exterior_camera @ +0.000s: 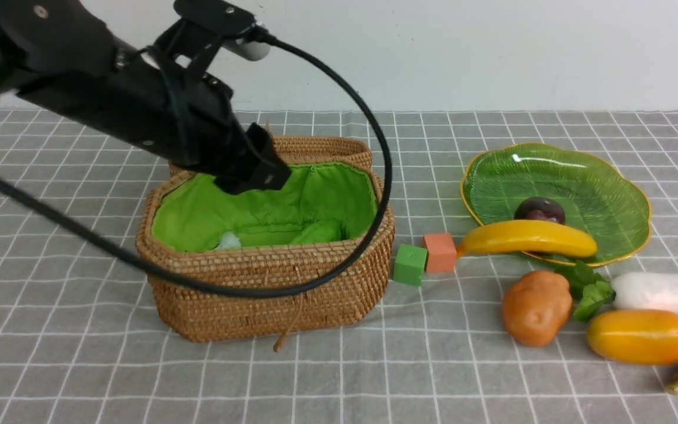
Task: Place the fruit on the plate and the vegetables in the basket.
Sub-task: Use the right arm to grab a mango and put it into the right plate
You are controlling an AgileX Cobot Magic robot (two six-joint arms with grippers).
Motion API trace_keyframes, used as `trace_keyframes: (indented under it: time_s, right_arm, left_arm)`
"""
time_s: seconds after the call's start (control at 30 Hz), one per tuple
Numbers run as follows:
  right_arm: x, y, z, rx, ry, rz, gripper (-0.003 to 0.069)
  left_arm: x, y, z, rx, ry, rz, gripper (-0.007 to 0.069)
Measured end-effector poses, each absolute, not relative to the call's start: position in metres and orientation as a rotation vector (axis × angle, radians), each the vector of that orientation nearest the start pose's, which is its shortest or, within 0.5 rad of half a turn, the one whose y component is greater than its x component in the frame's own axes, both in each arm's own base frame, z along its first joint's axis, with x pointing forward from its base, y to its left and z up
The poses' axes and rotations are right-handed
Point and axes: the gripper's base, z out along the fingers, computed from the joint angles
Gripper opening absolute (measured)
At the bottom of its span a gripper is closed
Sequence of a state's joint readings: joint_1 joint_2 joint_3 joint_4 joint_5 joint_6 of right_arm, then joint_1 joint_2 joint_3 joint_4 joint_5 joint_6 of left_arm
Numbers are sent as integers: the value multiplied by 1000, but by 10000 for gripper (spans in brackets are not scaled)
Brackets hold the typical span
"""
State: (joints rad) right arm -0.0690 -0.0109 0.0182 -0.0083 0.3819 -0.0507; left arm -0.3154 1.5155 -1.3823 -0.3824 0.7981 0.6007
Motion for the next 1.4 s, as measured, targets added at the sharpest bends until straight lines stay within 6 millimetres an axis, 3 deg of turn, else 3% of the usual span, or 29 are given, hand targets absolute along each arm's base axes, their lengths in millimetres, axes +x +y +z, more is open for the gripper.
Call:
trace_keyframes:
  time_s: [0.13, 0.23, 0.3, 0.33, 0.37, 0.4, 0.43, 0.5, 0.6, 0.7, 0.8, 0.83, 0.87, 0.97, 1.1, 1.23, 1.4]
  right_arm:
    - [52, -4, 173, 12, 1874, -91, 240]
    - [52, -4, 173, 12, 1874, -91, 240]
    - [52, -4, 173, 12, 1874, -91, 240]
    - [52, -4, 173, 12, 1874, -91, 240]
    - [52, -4, 173, 12, 1874, -91, 240]
    - [52, -4, 173, 12, 1874, -91, 240]
    - [52, -4, 173, 12, 1874, -91, 240]
    - [52, -4, 173, 12, 1874, -91, 240]
    - [52, -4, 173, 12, 1874, -91, 240]
    - [52, -4, 173, 12, 1874, -91, 240]
    - [52, -4, 173, 12, 1874, -91, 240]
    - [52, -4, 173, 12, 1874, -91, 240]
    - [52, -4, 173, 12, 1874, -91, 240]
    - [52, -4, 173, 12, 1874, -91, 240]
    - [52, -4, 173, 12, 1874, -91, 240]
    - [52, -4, 173, 12, 1874, -91, 240]
    - [52, -4, 173, 12, 1874, -91, 240]
  left_arm:
    - [279, -115, 375, 872, 2266, -296, 200]
    - [234, -96, 400, 837, 2367, -269, 25]
    - [220, -90, 407, 818, 2384, -258, -8]
    - [201, -82, 419, 771, 2382, -240, -13]
    - [195, -80, 423, 758, 2366, -236, -13]
    - [164, -65, 443, 653, 2299, -208, -13]
    - [161, -63, 445, 645, 2290, -198, -13]
    - [136, -52, 458, 590, 2221, -171, -13]
    - [70, -25, 479, 426, 2054, -167, -13]
    - [16, -8, 475, 309, 1946, -245, -13]
    - [-25, 4, 446, 261, 1890, -298, -13]
    - [-25, 4, 446, 259, 1891, -299, -13]
    - [-40, 9, 427, 244, 1871, -317, -13]
    - [-52, 12, 396, 206, 1878, -357, -13]
    - [-40, 7, 365, 192, 1973, -379, -13]
    - [-31, 4, 352, 185, 2029, -376, -13]
    - [-28, 3, 352, 178, 2000, -382, -13]
